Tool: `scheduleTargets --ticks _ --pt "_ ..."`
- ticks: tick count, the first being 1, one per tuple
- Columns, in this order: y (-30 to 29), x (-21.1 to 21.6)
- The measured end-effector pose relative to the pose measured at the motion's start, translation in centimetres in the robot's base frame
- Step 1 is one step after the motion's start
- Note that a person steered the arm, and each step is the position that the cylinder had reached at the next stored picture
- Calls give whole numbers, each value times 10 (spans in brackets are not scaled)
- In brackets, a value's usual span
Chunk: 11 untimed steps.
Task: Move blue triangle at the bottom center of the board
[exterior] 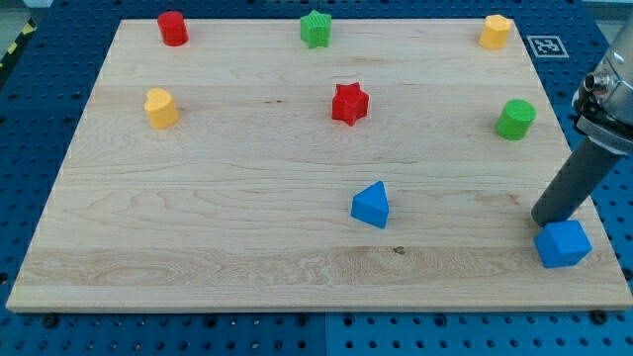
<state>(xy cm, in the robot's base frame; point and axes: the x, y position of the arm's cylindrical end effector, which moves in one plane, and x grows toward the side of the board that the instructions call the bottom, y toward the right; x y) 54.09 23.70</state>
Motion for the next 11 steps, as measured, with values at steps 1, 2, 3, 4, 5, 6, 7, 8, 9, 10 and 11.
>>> scheduleTargets --ticks 1,2,3,4,5,6,7,8,9,10,11 --pt "0 4" --pt "-6 -7" --pt "-48 -33" --pt "-72 -37" --pt "-78 -37" --pt "-107 -37" --pt "-149 -37" --pt "-191 -37" --pt "-226 -34" --pt "-243 -30" --pt "-233 -33"
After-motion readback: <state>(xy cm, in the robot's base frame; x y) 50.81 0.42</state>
